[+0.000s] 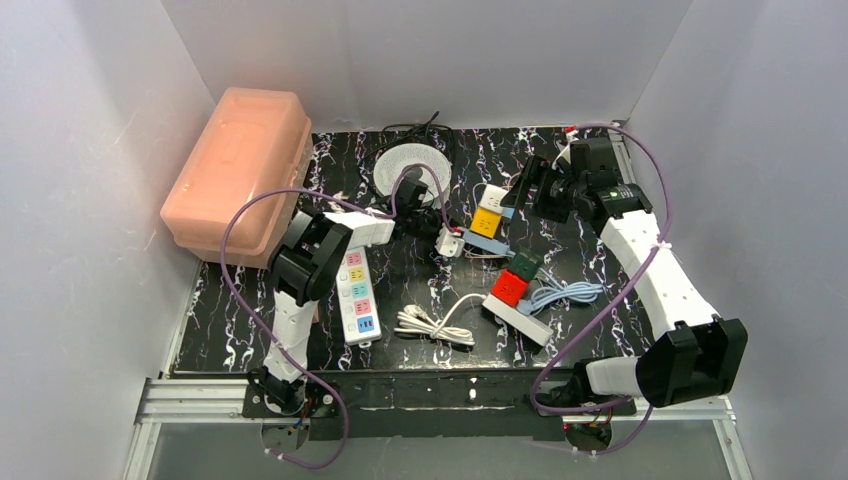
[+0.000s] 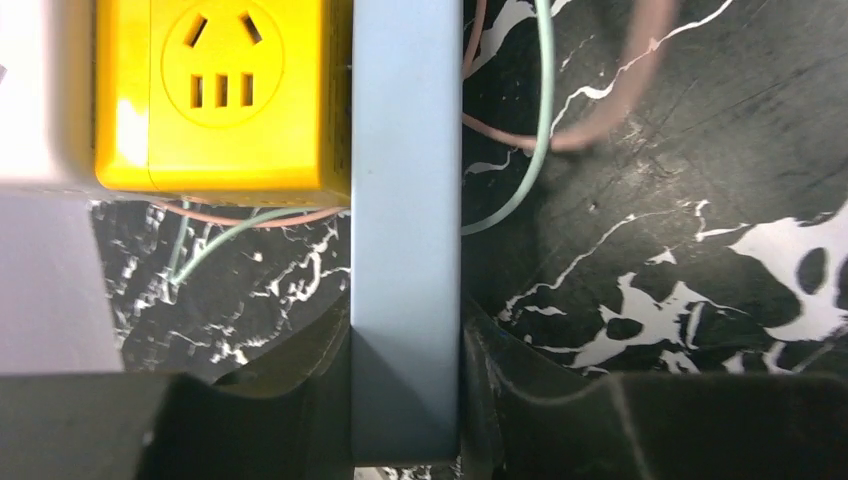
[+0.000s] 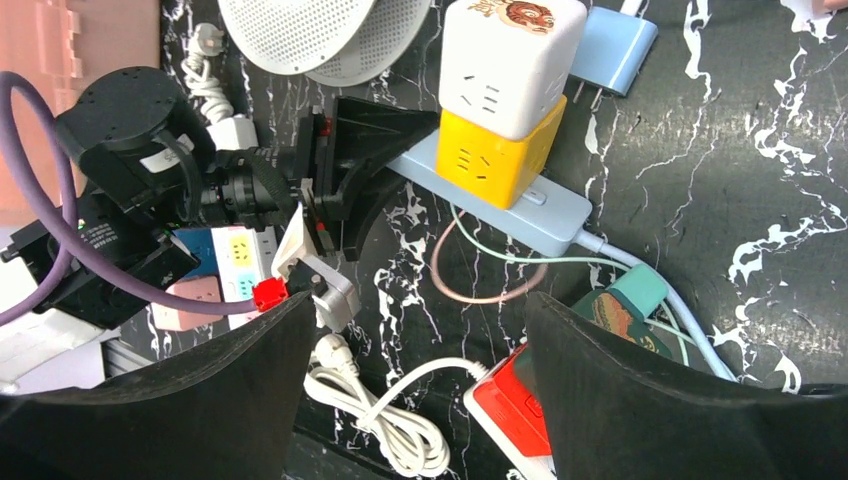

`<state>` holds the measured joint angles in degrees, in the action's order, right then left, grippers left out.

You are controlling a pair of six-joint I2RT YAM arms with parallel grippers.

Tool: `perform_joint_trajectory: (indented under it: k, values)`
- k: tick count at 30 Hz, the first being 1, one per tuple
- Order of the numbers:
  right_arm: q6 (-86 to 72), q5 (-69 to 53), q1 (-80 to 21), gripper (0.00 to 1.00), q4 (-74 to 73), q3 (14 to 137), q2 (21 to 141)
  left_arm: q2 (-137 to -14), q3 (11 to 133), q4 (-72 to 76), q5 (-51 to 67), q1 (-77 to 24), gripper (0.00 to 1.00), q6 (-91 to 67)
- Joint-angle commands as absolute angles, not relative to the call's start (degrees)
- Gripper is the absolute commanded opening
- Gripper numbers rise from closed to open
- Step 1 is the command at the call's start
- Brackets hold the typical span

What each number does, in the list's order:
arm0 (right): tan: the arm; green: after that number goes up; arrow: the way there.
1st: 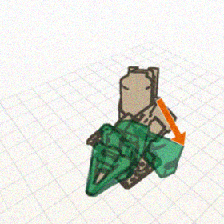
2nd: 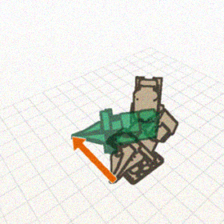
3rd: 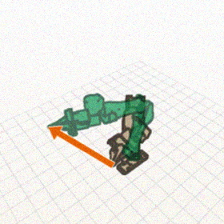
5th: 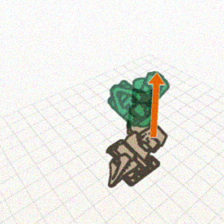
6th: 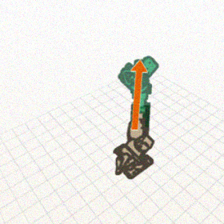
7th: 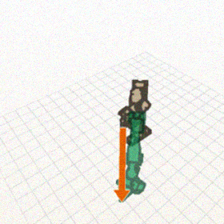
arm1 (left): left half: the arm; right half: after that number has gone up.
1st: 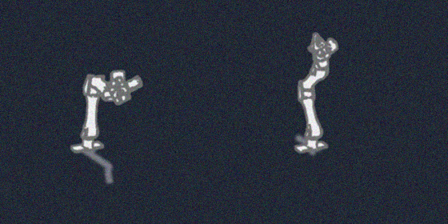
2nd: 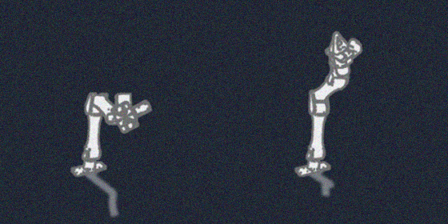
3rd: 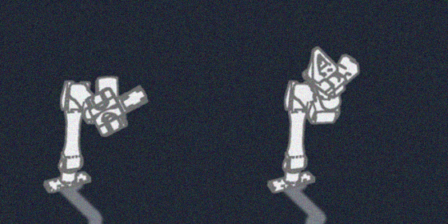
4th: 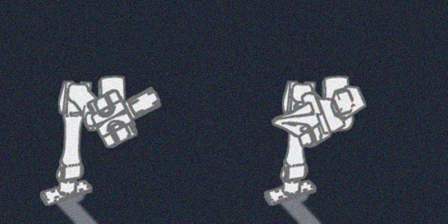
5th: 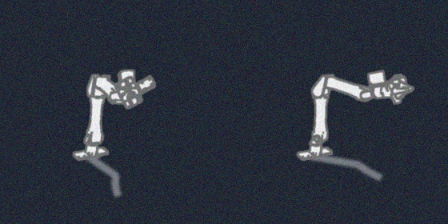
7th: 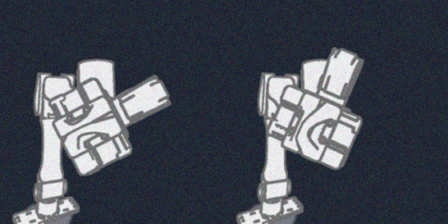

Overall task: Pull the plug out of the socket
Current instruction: Remove the plug from the socket.

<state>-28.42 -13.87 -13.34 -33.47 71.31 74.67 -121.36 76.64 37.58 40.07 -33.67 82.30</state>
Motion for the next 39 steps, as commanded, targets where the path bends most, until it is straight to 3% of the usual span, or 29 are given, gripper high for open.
perform_joint_trajectory:
  k: [1,13,32,39]
  values:
    - [-26.9,-13.7,-13.1,0.86,-35.7,70.8,75.1,-122.9,73.8,47.2,40.0,-34.8,0.0,88.3]
    - [-24.8,-5.5,-18.8,0.9,-27.7,60.3,70.1,-117.3,67.3,58.3,27.9,-35.8,0.0,97.8]
    - [-35.0,-3.8,-21.3,0.92,-31.7,67.8,71.7,-104.0,60.6,58.8,22.8,-36.3,0.0,110.9]
    - [-40.3,9.1,-26.6,0.93,-33.6,70.7,75.4,-102.3,59.4,57.0,20.9,-36.3,0.0,116.1]
